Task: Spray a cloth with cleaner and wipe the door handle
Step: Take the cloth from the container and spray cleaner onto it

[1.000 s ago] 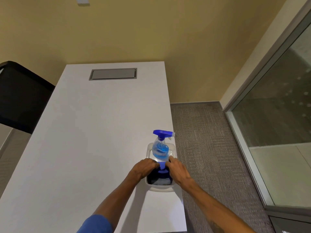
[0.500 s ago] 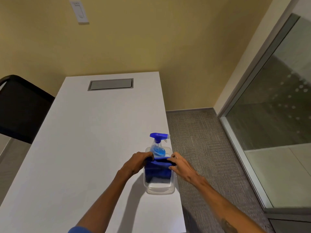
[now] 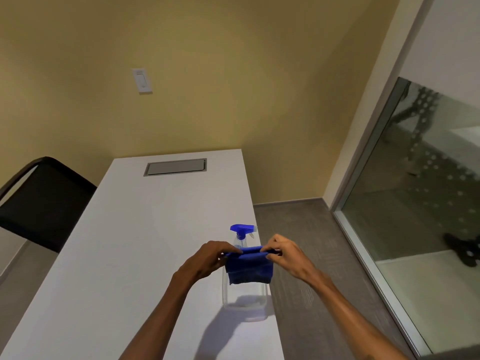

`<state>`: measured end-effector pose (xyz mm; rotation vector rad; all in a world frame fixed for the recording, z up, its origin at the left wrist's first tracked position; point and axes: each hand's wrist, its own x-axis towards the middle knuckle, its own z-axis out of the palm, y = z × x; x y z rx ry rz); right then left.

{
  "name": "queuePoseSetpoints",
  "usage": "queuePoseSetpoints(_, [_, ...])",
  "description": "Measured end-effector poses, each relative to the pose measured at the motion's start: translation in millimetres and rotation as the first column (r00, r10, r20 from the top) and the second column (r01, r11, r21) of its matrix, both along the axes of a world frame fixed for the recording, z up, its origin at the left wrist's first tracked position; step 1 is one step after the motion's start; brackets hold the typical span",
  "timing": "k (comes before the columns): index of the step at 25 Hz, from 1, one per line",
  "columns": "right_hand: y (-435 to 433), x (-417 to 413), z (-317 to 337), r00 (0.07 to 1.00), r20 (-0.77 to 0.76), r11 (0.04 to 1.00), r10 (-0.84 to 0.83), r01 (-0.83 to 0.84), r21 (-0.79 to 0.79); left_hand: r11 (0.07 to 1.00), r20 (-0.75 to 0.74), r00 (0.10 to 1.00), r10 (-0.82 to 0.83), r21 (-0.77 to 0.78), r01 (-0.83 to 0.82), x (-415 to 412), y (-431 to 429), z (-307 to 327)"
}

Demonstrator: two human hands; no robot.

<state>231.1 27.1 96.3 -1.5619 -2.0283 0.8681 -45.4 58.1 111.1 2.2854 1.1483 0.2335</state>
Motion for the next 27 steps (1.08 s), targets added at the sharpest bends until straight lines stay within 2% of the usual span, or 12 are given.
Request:
queuePoseSetpoints(6, [-21, 12, 64, 0.997, 0.044, 0.994, 0.07, -0.073, 0.076, 0.999, -0.001, 0.999, -0.046, 0.021, 0.046, 5, -22, 54])
queuePoseSetpoints(9, [-43, 22, 95, 0.99, -0.137, 0.996, 0.044, -0.032, 0.085, 0.999, 0.116, 0.993, -0.024, 0.036, 0.02, 5, -37, 89])
queuePoseSetpoints(12, [-67, 34, 127, 0.928, -0.372, 0.999, -0.008, 0.021, 0.032, 0.998, 0.321, 0.947, -0.007, 0.068, -0.016, 9, -56, 123])
queuePoseSetpoints(14, [-85, 43, 147, 0.864, -0.502, 0.999, -0.042, 0.052, 0.005, 0.997, 0.479, 0.877, 0.032, 0.045, -0.061, 13, -71, 141])
queuePoseSetpoints(15, [-92, 45, 154, 0.814, -0.579, 0.998, -0.043, 0.055, 0.003, 0.996, 0.583, 0.809, 0.076, -0.007, -0.088, 14, -77, 148])
queuePoseSetpoints(18, [-105, 38, 162, 0.549, -0.834, 0.998, -0.062, 0.015, -0.064, 0.969, 0.819, 0.524, 0.235, -0.239, -0.06, 29, -93, 149])
queuePoseSetpoints(19, [-105, 32, 159, 0.471, -0.877, 0.995, -0.096, 0.013, -0.102, 0.931, 0.838, 0.446, 0.315, -0.364, 0.026, 39, -98, 140])
queuePoseSetpoints(20, [-103, 25, 154, 0.413, -0.899, 0.988, -0.148, 0.028, -0.15, 0.85, 0.815, 0.392, 0.426, -0.509, 0.135, 49, -106, 127])
queuePoseSetpoints(21, [-101, 19, 146, 0.373, -0.903, 0.977, -0.213, 0.057, -0.207, 0.726, 0.75, 0.362, 0.553, -0.647, 0.233, 60, -115, 113])
queuePoseSetpoints(23, [-99, 13, 124, 0.315, -0.886, 0.94, -0.341, 0.108, -0.323, 0.533, 0.594, 0.316, 0.74, -0.804, 0.265, 71, -130, 79])
queuePoseSetpoints(25, [-99, 15, 100, 0.307, -0.85, 0.904, -0.428, 0.138, -0.405, 0.477, 0.524, 0.33, 0.785, -0.852, 0.219, 73, -138, 54])
queuePoseSetpoints(27, [-97, 18, 83, 0.316, -0.834, 0.892, -0.452, 0.133, -0.432, 0.48, 0.513, 0.358, 0.78, -0.858, 0.185, 73, -138, 45])
